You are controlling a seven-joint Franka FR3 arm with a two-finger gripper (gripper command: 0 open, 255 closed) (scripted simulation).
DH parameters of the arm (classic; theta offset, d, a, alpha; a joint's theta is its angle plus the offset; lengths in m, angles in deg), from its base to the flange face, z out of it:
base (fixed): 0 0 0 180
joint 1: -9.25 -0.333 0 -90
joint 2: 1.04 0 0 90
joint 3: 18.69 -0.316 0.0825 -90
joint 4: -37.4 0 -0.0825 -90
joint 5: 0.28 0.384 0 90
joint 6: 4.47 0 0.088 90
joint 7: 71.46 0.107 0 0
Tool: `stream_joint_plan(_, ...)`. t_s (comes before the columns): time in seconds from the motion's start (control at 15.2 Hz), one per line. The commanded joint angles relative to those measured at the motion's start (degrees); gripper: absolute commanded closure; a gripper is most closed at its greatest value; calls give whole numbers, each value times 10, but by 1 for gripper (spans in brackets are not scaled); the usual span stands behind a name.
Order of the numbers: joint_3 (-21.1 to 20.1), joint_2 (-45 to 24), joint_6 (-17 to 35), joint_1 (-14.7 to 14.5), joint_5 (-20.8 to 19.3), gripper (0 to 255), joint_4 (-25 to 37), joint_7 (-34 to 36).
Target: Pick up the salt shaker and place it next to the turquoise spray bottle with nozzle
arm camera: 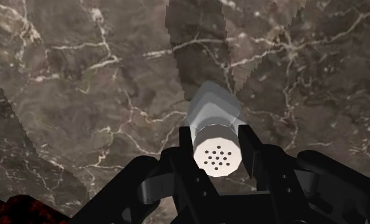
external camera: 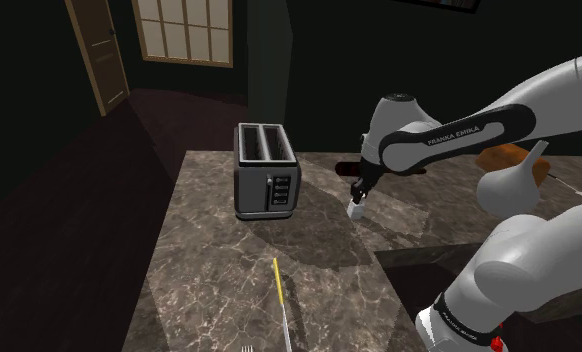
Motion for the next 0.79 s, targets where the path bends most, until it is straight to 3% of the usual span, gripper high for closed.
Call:
stream_joint_plan(0.0, 0, 0, 0, 0, 0, 255, 0, 0)
stream_joint_plan(0.73, -2, 48, -95, -4, 10, 255, 47, -11)
